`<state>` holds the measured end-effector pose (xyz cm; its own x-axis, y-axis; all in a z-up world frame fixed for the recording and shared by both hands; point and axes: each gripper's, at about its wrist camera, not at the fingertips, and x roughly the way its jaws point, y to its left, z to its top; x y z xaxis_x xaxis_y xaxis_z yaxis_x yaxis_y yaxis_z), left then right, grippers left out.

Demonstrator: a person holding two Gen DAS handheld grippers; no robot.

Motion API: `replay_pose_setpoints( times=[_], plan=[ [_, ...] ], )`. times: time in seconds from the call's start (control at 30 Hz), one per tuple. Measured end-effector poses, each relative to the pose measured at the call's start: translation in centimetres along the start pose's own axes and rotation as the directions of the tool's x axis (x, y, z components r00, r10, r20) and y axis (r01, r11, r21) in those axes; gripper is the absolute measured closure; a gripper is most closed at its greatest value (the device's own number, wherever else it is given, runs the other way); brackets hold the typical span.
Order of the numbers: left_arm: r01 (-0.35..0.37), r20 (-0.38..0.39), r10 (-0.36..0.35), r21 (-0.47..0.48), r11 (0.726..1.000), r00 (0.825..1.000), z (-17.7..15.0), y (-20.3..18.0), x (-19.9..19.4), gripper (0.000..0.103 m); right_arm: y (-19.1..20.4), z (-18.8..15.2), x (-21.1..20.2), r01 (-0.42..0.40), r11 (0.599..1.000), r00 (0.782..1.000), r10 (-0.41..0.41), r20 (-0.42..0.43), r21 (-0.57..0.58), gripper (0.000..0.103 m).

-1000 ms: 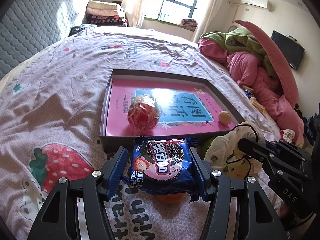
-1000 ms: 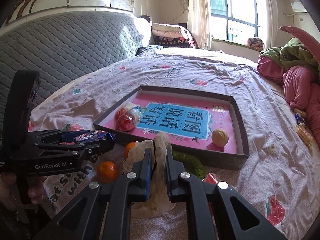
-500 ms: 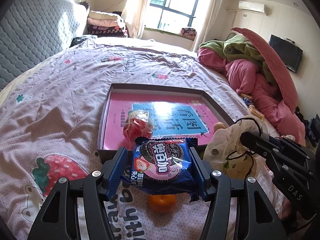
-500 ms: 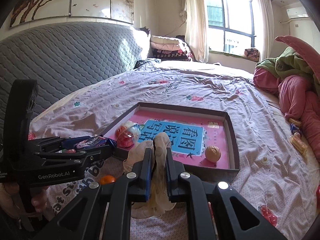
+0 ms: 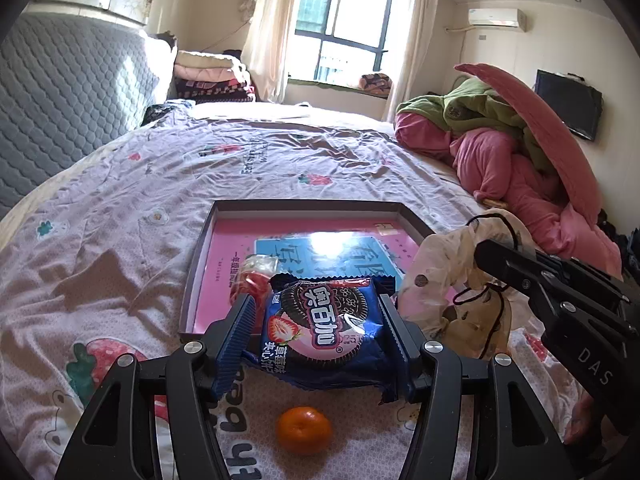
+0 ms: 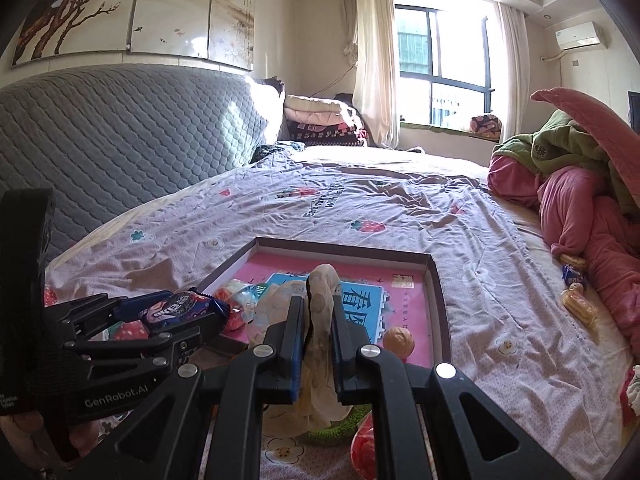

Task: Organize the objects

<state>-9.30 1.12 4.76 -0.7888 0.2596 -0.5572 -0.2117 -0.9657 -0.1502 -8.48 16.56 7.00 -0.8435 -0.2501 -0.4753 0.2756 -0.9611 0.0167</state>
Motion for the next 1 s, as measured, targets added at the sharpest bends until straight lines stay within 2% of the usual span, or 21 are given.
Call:
replay_pose_setpoints(
  times=[0.2, 0.5, 1.0],
  plan=[
    [-0.013, 0.017, 0.012, 0.031, 0.999, 1.000, 0.2, -1.1, 0.4, 0.040, -0.4, 0.5, 0.1, 0.008, 1.000, 1.000, -0.008, 0.015, 0.014, 0.091],
    [-0.024, 0.050, 0.023, 0.029, 0.999, 0.999, 1.0, -1.5, 1.0, 0.040, -1.0, 1.1, 0.1, 0.024, 0.999, 0.999, -0.026, 0.045, 0.034, 0.091],
    [-0.059, 0.039, 0.058, 0.012, 0.998, 0.998, 1.5, -0.9, 3.2, 0.040, -1.6, 1.7, 1.2, 0.032, 0.998, 0.998, -0.035, 0.045, 0.058, 0.091]
  ],
)
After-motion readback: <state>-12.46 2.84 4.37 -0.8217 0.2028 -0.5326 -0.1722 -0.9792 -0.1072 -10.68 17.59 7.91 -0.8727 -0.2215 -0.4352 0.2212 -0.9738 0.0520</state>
